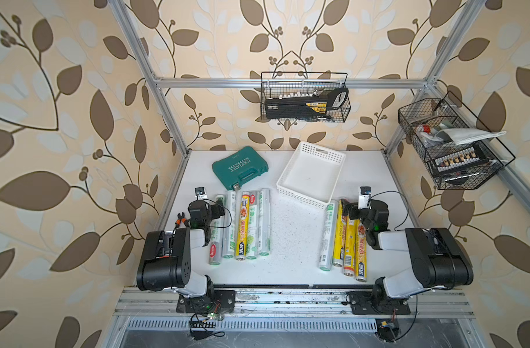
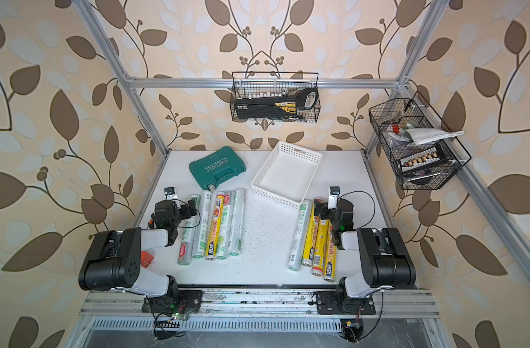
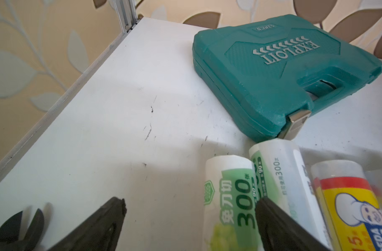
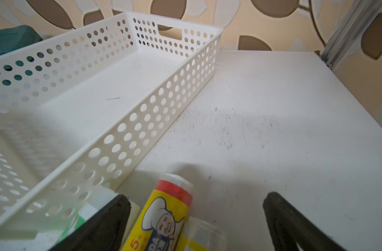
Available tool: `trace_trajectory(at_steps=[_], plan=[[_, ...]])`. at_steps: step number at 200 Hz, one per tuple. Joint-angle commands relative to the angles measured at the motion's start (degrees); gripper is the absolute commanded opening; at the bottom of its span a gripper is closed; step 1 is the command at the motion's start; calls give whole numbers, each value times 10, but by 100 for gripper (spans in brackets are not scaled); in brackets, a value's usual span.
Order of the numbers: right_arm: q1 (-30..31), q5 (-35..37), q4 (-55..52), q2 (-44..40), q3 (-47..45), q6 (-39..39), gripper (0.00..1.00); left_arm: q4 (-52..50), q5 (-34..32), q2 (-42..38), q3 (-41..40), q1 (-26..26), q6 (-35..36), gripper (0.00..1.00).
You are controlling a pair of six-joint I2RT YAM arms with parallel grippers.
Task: Put the plastic wrap into the basket
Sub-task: Move the basket to the center of the board.
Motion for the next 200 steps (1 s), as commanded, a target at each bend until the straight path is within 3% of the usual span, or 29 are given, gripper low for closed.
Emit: trace_trajectory(at_steps=[1,103,123,135,164,177,200], plan=[[3,8,13,1,7,5,99,10,11,2,8,5,10,99],[3,7,11,1,7,5,99,11,11,3,8,5,9,99],[2,49,20,-11,-1,21,99,17,9,-2,4,5,9,99],[1,63,11,-35,-6,30,99,-29,4,-22,18,3,6,99],[0,108,-94,-101,22,43,99,-119,-54,-119,38,-17,6,99],[0,118,-169,-138,51,54,99,-180,-99,-159,59,-29,-31,99],[-2,192,-392,-185,153,206,99,-348,-104,-204,139,-32,-149,99]])
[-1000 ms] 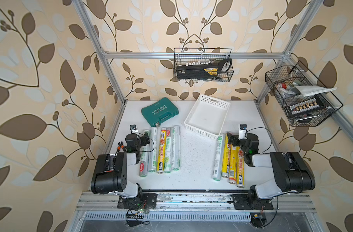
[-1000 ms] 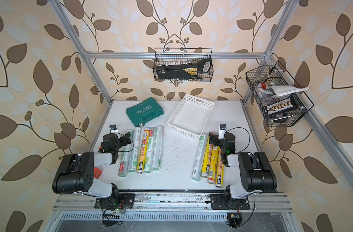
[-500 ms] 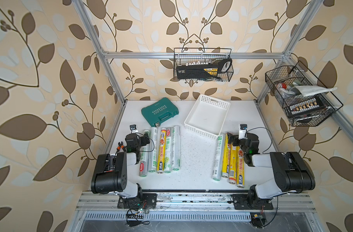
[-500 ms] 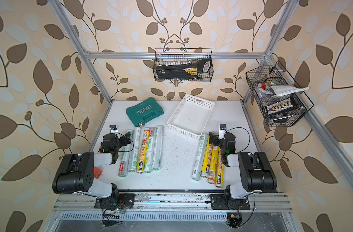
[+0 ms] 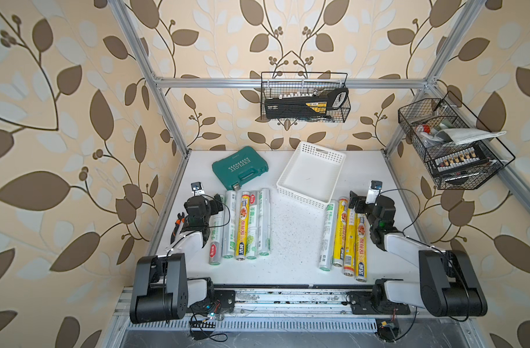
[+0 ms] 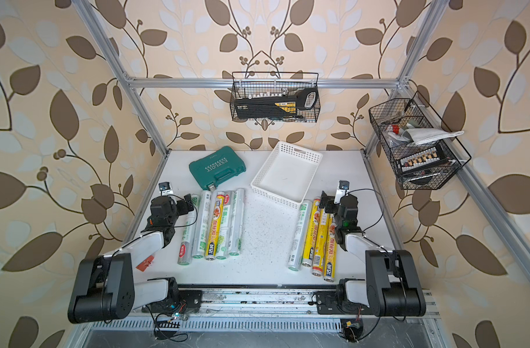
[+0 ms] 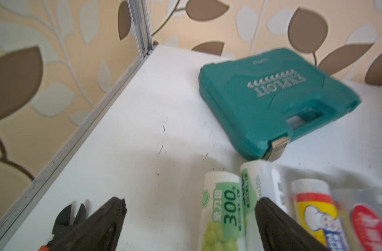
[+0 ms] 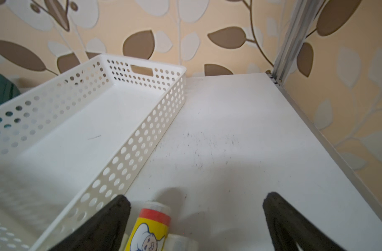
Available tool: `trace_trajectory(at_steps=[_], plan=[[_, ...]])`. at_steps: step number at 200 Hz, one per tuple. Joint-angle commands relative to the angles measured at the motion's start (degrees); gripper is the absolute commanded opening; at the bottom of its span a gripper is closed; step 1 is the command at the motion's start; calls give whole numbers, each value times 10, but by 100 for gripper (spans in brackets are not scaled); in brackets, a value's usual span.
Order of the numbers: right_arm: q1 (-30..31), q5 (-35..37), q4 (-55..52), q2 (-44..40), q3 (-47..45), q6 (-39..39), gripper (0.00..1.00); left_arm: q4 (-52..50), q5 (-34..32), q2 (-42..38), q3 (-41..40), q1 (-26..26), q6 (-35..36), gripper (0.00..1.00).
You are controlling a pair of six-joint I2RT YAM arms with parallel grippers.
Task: Put the plastic wrap into the basket
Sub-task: Move the basket to the center of the board.
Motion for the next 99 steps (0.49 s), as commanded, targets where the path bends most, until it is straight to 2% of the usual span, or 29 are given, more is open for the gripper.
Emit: trace_trajectory(at_steps=[1,12,27,42,52,66,99], plan=[[-3,82,-235,-41,102,137,99,-167,-36,-47,85,-5,-109,99],[-4,61,-341,-40,168,170,99,-211,-3,-52,114,-5,-146,99],[-4,-12,-455,-23,245,181,99,-288,29,-50,159,-4,-229,99],[-3,-92,-497,-4,283,193,99,-324,149,-32,201,-4,-224,99],[-2,-150,-513,14,304,197,99,-323,207,-26,207,-5,-235,99],[6,-177,-569,50,350,203,99,-312,269,-29,204,-8,-243,99],[30,-182,-619,116,417,210,99,-381,283,-33,236,-46,-223,99]])
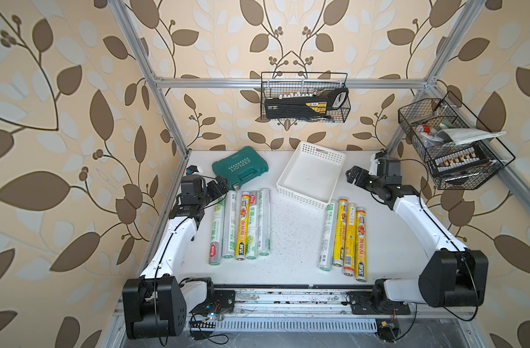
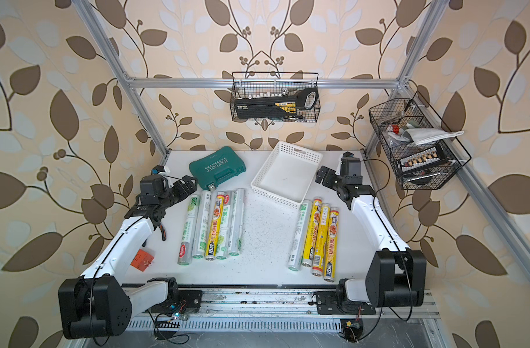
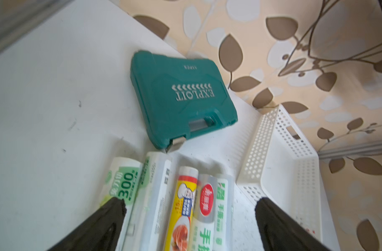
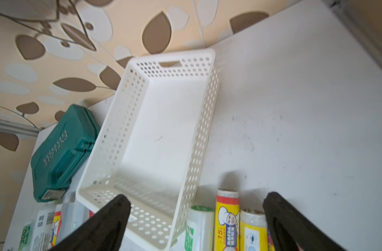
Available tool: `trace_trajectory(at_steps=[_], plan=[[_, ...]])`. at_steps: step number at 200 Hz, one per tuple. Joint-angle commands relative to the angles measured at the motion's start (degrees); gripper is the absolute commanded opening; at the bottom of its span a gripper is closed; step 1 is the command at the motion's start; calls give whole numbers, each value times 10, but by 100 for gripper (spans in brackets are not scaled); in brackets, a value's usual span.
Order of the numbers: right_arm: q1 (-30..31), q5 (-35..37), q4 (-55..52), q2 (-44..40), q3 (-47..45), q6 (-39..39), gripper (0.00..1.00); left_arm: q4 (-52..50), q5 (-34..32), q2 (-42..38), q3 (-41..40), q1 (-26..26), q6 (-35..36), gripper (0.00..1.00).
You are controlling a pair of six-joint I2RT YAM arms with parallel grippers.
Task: Put the plastic wrap into the basket
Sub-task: Move the basket to the center of the board.
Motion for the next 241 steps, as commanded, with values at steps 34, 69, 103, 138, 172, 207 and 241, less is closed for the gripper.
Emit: trace_trajectory(at_steps=[34,69,103,138,172,207,241], plan=[[31,-47,-141,120,115,20,94,-99,71,-7,46,-64,-8,99],[38,-44,-153,195,177,20,87,-94,71,-7,45,-102,-15,99],[39,-36,-173,264,239,19,78,-101,67,-8,51,-110,-16,99],[39,-29,-190,315,288,13,67,-107,55,-22,49,-111,-15,99],[39,-24,-202,348,314,12,58,-116,45,-32,48,-111,-11,99],[39,-25,-213,375,338,6,42,-123,42,-35,49,-111,-14,99],[43,-27,-219,382,349,3,30,-131,36,-37,49,-111,-15,99]])
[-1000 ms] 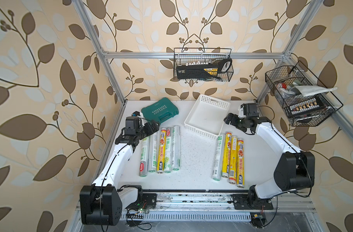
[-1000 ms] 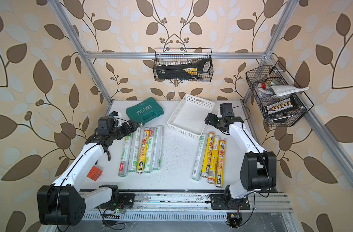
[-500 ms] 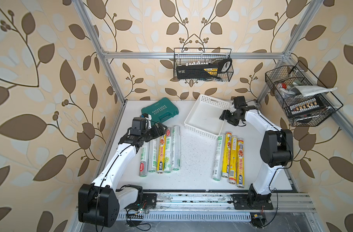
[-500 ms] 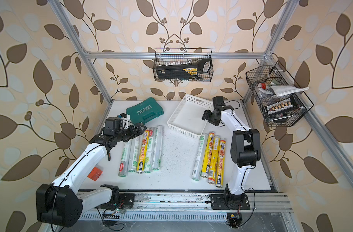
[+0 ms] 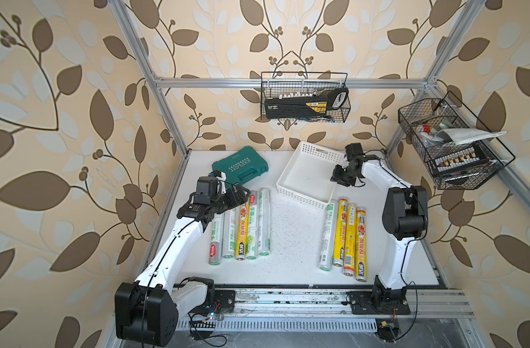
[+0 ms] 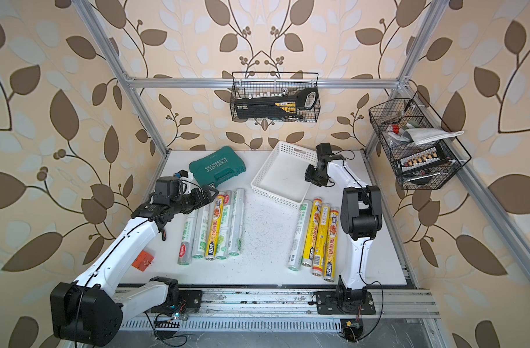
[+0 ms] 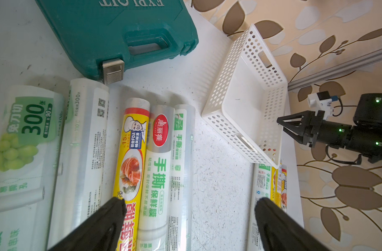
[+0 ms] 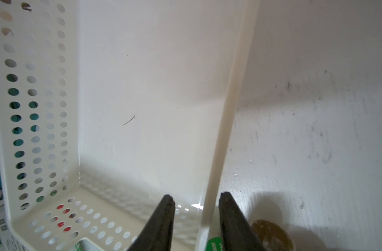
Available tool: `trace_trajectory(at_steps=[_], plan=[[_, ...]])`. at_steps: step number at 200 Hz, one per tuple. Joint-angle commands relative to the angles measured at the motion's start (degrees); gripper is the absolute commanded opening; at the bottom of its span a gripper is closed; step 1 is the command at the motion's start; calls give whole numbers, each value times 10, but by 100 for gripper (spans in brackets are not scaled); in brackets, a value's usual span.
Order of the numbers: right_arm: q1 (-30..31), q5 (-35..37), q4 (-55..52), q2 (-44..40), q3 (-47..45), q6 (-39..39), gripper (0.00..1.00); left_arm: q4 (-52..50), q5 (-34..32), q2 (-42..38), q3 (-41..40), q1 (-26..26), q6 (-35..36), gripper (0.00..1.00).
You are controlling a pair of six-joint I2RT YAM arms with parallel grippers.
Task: Put the plastic wrap into the basket
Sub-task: Move the basket to the center of the board.
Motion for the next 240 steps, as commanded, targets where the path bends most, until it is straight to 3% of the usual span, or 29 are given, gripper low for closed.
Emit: trace_trajectory(at_steps=[1,27,44,148,240], plan=[[7,4,-17,11,20,-4,30,-9,-15,-17,20,-3,-3,99],[14,3,-23,11,24,-5,28,-11,-16,-17,22,-3,-4,99],[21,4,-24,8,24,-6,22,-13,-16,-18,22,-3,-4,99],[52,8,-25,-22,-16,-21,13,-43,-13,-37,27,-3,2,99],[74,13,-30,-106,-92,-25,13,-61,-13,-46,36,-4,3,99]])
